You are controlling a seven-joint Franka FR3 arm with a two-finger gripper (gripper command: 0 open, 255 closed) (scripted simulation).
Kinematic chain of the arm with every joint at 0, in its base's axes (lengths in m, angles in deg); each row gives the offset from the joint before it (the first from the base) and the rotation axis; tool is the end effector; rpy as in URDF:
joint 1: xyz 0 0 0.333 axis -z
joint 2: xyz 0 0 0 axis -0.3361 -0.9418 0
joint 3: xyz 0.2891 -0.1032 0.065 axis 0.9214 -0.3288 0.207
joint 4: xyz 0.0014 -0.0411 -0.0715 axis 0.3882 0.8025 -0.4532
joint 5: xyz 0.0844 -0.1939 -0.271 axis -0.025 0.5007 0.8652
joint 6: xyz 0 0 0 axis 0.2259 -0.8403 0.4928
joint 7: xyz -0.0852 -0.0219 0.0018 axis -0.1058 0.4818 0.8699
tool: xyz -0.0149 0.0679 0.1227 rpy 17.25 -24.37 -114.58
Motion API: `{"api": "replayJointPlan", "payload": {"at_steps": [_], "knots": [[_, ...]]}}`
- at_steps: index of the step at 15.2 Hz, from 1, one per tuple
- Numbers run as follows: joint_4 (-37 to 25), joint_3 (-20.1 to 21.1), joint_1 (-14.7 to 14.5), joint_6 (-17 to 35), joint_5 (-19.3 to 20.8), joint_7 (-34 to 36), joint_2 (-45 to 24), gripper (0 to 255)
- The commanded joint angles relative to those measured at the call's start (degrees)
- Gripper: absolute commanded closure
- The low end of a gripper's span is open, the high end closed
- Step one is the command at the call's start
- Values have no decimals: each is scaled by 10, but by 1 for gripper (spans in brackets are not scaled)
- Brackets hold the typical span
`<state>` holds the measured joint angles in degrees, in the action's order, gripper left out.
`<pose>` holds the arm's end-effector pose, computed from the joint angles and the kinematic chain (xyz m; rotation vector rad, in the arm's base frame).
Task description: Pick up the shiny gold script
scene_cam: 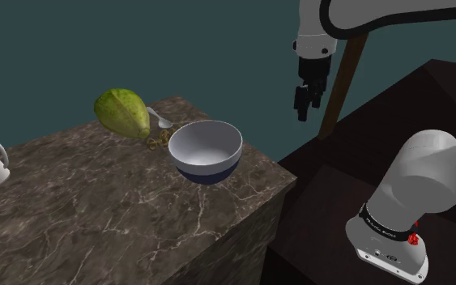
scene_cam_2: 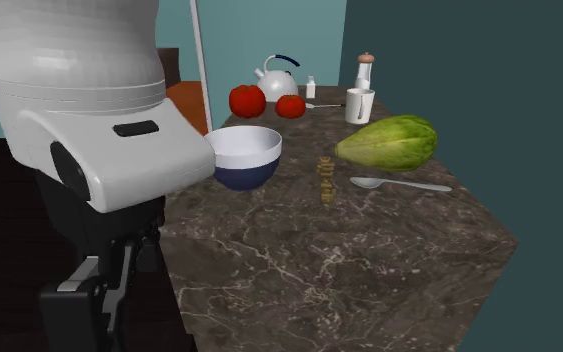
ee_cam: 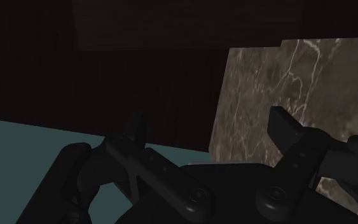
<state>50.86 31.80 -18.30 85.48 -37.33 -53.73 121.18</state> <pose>0.2570 0.0198 0.5068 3.1077 0.0195 -0.1910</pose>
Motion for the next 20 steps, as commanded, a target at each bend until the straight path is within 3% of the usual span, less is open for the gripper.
{"api": "replayJointPlan", "payload": {"at_steps": [1,11,20], "knots": [[0,0,0,0,0,0,0,0],[-133,86,-34,80,10,31,-180,0],[-293,162,-57,103,73,76,-346,0]]}}
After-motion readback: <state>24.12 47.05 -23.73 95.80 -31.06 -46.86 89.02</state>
